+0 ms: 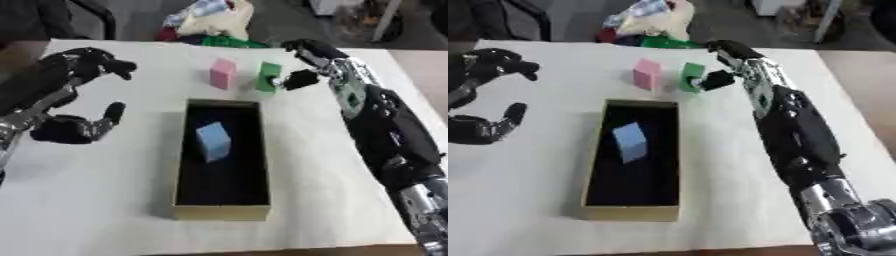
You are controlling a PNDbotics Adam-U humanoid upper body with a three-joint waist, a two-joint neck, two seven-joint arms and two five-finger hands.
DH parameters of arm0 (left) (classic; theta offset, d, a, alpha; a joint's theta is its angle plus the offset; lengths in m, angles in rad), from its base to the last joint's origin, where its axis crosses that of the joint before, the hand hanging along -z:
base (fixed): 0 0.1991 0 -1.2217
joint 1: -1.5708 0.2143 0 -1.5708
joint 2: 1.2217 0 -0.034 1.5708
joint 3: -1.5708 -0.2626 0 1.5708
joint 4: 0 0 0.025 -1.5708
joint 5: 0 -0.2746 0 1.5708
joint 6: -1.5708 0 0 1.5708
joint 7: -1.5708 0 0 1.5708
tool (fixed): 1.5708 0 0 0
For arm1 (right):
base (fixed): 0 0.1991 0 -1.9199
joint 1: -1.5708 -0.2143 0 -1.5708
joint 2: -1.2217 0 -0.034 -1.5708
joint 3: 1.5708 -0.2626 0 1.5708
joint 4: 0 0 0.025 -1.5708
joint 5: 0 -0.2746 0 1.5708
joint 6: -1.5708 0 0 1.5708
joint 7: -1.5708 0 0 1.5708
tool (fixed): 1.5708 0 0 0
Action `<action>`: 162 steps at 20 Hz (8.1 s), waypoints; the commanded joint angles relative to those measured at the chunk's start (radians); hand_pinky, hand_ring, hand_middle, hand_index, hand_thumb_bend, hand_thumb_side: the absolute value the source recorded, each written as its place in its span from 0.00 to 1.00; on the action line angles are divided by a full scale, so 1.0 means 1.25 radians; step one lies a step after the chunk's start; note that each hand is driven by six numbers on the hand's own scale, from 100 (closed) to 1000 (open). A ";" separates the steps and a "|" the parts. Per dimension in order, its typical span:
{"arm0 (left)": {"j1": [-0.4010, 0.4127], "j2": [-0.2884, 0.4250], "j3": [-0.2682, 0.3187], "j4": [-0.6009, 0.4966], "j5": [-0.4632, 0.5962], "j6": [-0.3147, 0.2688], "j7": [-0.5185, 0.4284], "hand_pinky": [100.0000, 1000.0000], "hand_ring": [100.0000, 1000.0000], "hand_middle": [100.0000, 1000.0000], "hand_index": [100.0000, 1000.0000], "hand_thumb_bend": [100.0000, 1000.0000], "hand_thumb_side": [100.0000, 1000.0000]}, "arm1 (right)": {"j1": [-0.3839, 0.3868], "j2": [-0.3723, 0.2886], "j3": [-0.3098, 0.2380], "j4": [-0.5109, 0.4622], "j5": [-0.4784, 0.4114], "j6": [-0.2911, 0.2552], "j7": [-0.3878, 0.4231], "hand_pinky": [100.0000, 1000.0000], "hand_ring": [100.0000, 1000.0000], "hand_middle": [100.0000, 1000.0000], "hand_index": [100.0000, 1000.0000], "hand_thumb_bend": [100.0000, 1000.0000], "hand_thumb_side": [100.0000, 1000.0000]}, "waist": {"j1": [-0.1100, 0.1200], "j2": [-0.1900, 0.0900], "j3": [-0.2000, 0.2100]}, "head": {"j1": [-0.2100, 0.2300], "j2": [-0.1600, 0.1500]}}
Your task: Pick up objects on the table and place them in the box.
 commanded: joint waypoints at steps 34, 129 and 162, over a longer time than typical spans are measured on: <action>-0.013 0.017 0.052 -0.082 0.252 0.075 -0.208 0.83 0.68 0.61 0.91 0.00 0.67 | -0.011 -0.017 -0.057 0.034 -0.054 0.052 -0.094 0.75 0.78 0.64 0.83 0.19 0.50 | 0.010 0.029 0.048 | -0.010 0.044; 0.046 0.025 0.093 -0.014 0.239 0.085 -0.198 0.84 0.68 0.61 0.92 0.00 0.66 | 0.084 -0.045 0.393 -0.367 -0.338 -0.424 0.281 0.86 0.86 0.94 1.00 0.32 0.63 | 0.006 -0.027 -0.043 | 0.026 0.023; -0.002 0.000 0.081 -0.058 0.282 0.085 -0.220 0.84 0.67 0.61 0.92 0.00 0.64 | -0.051 0.037 0.007 -0.073 0.058 -0.071 -0.015 0.83 0.85 0.91 1.00 0.38 0.57 | -0.004 0.006 0.089 | -0.077 -0.029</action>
